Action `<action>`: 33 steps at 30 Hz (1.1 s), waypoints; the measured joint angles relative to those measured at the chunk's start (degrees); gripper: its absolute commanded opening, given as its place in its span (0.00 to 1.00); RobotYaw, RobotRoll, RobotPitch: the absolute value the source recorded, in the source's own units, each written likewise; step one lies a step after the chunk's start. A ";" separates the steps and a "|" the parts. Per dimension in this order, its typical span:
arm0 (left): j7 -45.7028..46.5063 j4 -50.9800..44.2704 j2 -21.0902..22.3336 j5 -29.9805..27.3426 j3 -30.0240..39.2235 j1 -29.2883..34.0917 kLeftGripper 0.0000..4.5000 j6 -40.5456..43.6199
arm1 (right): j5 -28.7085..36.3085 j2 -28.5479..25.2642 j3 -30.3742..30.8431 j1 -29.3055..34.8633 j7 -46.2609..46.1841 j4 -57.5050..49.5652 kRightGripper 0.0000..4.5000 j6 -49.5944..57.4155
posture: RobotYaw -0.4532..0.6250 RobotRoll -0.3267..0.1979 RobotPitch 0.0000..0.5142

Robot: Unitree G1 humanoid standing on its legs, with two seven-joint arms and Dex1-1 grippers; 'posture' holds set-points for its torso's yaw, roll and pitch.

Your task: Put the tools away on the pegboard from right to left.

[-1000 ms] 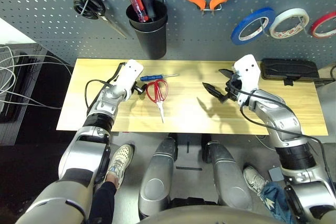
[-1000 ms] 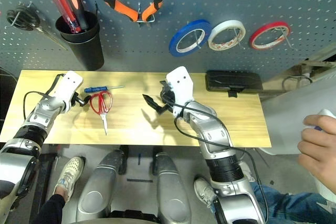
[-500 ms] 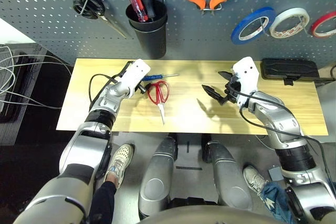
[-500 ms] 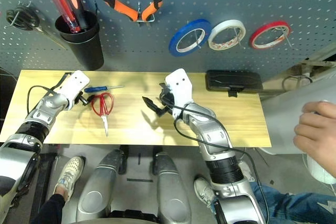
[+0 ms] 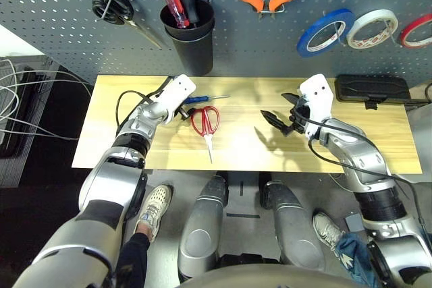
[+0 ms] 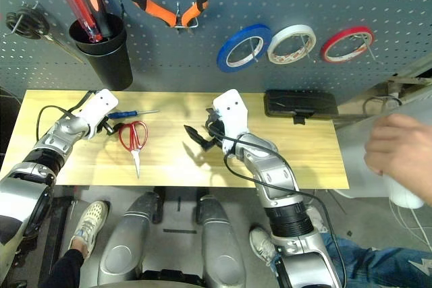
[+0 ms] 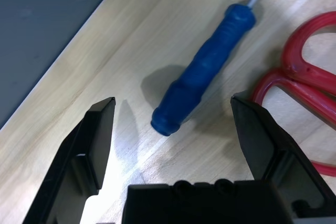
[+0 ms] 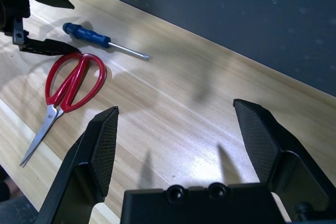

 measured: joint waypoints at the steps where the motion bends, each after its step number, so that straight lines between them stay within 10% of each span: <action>1: -0.49 0.28 -0.01 0.14 -0.17 -0.34 1.00 0.12 | 0.00 0.00 -0.03 0.10 -0.04 -0.03 1.00 0.09 | 0.45 0.62 0.87; 10: -4.21 2.30 -0.03 0.84 -0.98 -2.88 1.00 2.37 | 0.02 0.18 -0.12 0.94 -1.11 -1.33 1.00 0.45 | 0.43 0.62 0.88; 23: -2.76 3.66 -1.29 1.05 -0.87 -3.98 0.16 3.60 | 0.05 -0.42 -1.51 0.73 -1.47 -1.41 1.00 0.58 | 0.42 0.62 0.86; 33: -1.43 3.67 -1.40 0.79 -0.62 -3.89 0.16 2.18 | 0.03 -0.36 -1.54 -0.97 -1.51 -0.77 1.00 0.25 | 0.45 0.62 0.80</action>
